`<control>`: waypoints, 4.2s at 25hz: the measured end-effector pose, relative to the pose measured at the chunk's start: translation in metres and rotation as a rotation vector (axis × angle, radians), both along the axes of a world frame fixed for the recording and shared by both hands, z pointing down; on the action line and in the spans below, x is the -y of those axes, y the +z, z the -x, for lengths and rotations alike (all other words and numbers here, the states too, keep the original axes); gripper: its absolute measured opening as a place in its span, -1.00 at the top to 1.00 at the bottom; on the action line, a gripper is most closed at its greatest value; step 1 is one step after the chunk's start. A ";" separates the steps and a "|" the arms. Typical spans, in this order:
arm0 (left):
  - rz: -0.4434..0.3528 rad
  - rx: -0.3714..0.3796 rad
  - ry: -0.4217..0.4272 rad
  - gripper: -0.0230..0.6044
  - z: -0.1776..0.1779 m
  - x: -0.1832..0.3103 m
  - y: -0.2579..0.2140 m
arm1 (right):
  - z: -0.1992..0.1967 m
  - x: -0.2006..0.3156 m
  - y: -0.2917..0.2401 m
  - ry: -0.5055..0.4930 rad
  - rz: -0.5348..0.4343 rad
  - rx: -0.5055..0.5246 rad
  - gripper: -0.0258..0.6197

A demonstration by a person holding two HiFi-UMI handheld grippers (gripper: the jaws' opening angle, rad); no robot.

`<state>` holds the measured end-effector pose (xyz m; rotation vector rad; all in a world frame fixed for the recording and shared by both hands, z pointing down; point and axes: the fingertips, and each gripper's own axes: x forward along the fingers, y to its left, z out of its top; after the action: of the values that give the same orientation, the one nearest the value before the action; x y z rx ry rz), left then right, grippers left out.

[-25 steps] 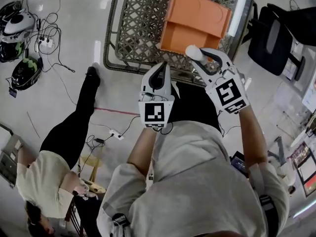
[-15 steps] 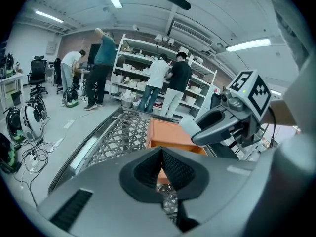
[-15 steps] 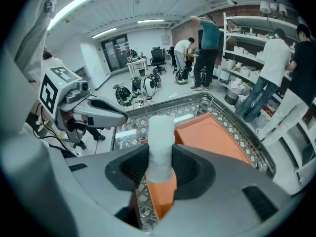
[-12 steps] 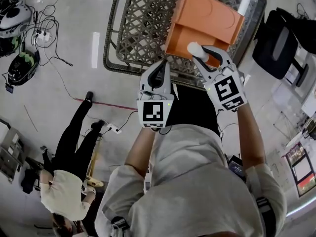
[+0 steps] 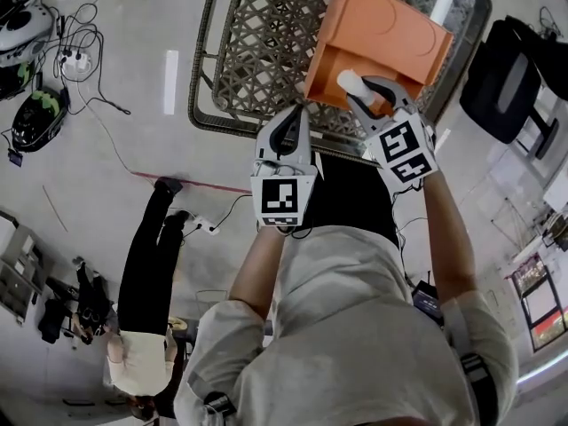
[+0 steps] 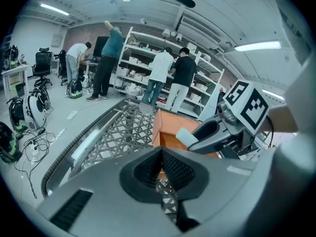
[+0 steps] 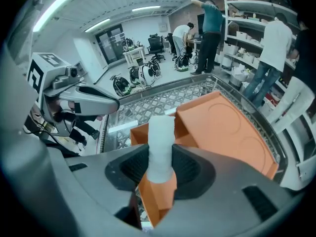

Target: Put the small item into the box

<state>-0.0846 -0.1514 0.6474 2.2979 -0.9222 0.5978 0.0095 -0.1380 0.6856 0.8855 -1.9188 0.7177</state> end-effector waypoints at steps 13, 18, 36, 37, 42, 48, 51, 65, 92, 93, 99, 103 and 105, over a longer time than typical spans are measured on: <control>0.034 -0.011 -0.023 0.91 0.010 0.000 0.009 | -0.001 -0.004 0.045 0.012 0.095 -0.043 0.50; 0.051 -0.015 -0.022 0.91 0.013 -0.002 0.012 | -0.002 -0.005 0.054 0.028 0.122 -0.069 0.50; 0.065 -0.024 0.013 0.91 0.015 -0.008 0.011 | -0.009 -0.012 0.072 0.021 0.184 -0.163 0.49; 0.066 -0.025 0.015 0.91 0.016 -0.008 0.011 | -0.009 -0.013 0.073 0.024 0.187 -0.166 0.49; 0.072 -0.029 0.032 0.91 0.017 -0.007 0.012 | -0.010 -0.014 0.078 0.029 0.206 -0.187 0.49; 0.079 -0.032 0.057 0.91 0.018 -0.004 0.015 | -0.008 -0.014 0.081 0.026 0.210 -0.181 0.48; 0.079 -0.036 0.078 0.91 0.015 -0.002 0.014 | -0.007 -0.014 0.080 0.025 0.214 -0.178 0.38; 0.006 -0.047 0.158 0.91 -0.012 0.009 -0.023 | -0.017 -0.001 0.007 0.205 -0.035 -0.086 0.22; -0.330 -0.062 0.228 0.91 -0.106 -0.050 -0.210 | -0.093 -0.085 -0.229 0.553 -0.635 0.022 0.91; -0.345 -0.066 0.219 0.91 -0.108 -0.054 -0.217 | -0.096 -0.088 -0.237 0.563 -0.659 0.025 0.91; -0.441 -0.094 0.180 0.91 -0.111 -0.078 -0.265 | -0.105 -0.110 -0.297 0.613 -0.804 0.078 0.91; -0.520 -0.099 0.148 0.91 -0.105 -0.091 -0.299 | -0.104 -0.129 -0.337 0.594 -0.893 0.096 0.91; -0.549 -0.099 0.131 0.91 -0.102 -0.101 -0.311 | -0.105 -0.140 -0.354 0.581 -0.932 0.108 0.91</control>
<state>0.0178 -0.0504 0.3359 2.8631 -0.9824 0.2997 0.1141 0.0024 0.3316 2.0624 -2.1015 0.1286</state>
